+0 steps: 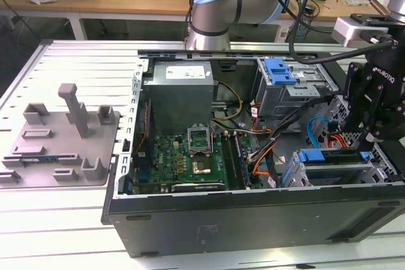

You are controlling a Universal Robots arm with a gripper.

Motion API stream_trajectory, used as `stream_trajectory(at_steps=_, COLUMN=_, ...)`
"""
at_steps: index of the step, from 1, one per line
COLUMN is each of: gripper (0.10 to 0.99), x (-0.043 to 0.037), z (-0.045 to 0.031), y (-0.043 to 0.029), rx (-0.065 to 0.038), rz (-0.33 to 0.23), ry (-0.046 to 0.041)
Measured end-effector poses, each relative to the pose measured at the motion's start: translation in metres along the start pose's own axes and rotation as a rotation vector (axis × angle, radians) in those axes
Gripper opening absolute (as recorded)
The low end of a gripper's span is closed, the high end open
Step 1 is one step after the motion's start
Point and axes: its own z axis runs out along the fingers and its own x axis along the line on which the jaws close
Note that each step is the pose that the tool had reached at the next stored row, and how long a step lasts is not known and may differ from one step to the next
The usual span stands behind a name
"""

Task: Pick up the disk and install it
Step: 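Insert the first disk wire, then insert the second disk wire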

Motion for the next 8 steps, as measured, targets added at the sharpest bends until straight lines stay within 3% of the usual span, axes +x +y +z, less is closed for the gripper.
stream_trajectory(at_steps=8, gripper=0.482, x=0.0, z=0.0, y=0.0, rx=0.0, rz=0.0, ry=0.0005)
